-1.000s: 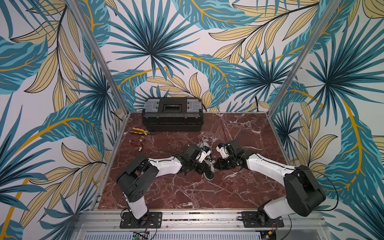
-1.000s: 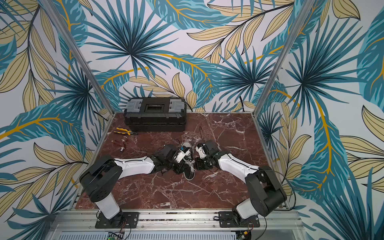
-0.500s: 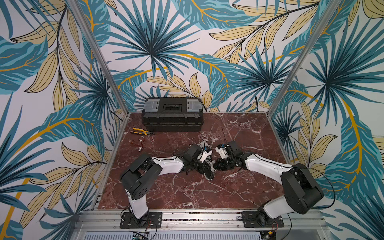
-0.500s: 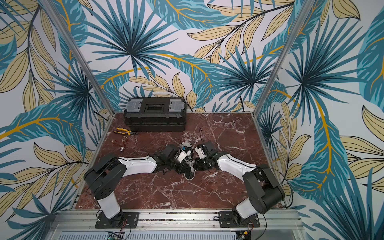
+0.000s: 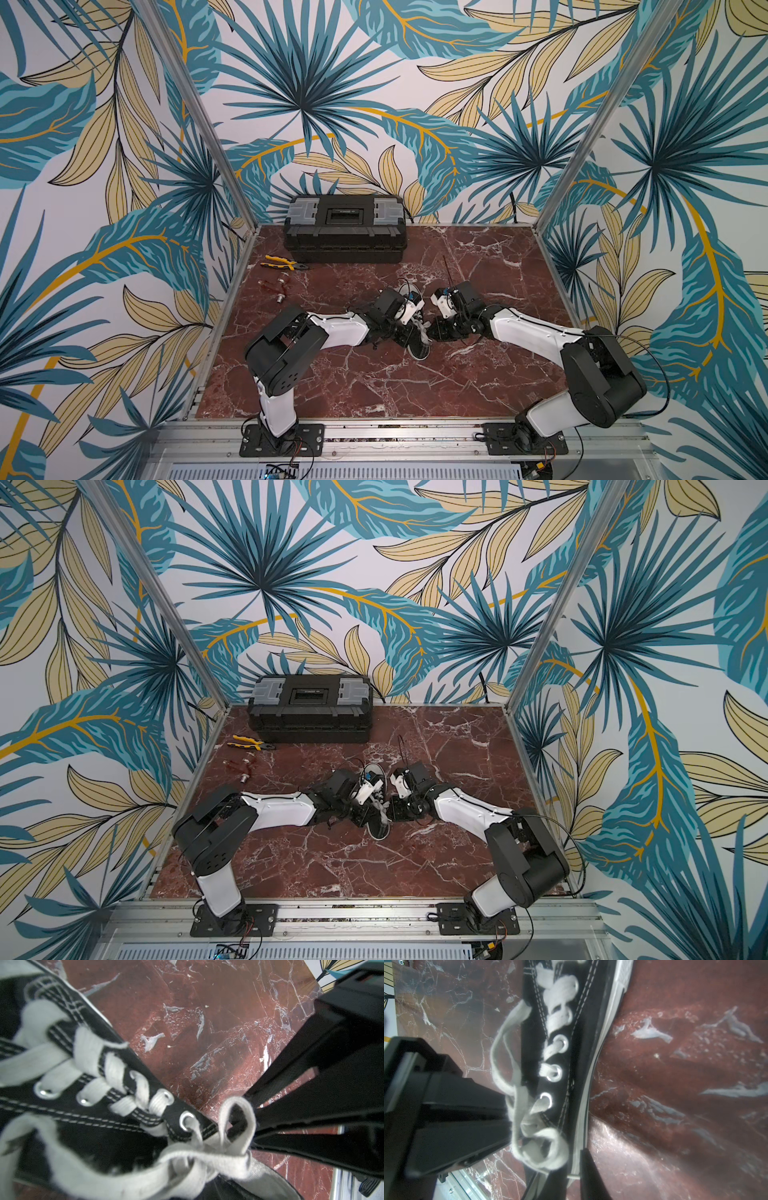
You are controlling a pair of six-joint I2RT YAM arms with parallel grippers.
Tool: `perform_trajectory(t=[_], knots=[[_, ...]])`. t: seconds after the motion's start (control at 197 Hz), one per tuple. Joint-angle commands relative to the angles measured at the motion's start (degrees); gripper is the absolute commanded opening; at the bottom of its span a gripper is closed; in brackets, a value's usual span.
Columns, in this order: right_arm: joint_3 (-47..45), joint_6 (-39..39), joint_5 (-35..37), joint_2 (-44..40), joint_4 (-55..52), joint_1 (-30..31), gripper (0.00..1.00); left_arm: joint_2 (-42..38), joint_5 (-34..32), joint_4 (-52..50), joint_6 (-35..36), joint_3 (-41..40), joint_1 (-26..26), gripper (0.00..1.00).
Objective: Tie the shoes
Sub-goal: Tie the shoelace on the shoe.
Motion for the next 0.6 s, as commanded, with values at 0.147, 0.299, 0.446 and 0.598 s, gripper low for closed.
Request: perform_trajectory(t=[0.147,0.299,0.446,0.598], knots=[[-0.35,0.35,1.38,0.30,-0.60,0.35,0.17,-6.70,1.08,-3.86,0.46,-3.84,-0.24,0.07],[0.22,0.21,1.25,0.71,-0.71,0.32,0.17,-7.32,3.20,-4.75,0.61,-5.13,-0.20,0.07],[0.64,-0.32,1.65,0.72,-1.46,0.31,0.17,-7.41,4.38,-5.58,1.15,-5.70,-0.28,0.08],[1.27,-1.62,1.78,0.68,-2.63,0.32,0.18,-6.89,3.82,-6.61,2.02,-5.49,-0.27,0.09]])
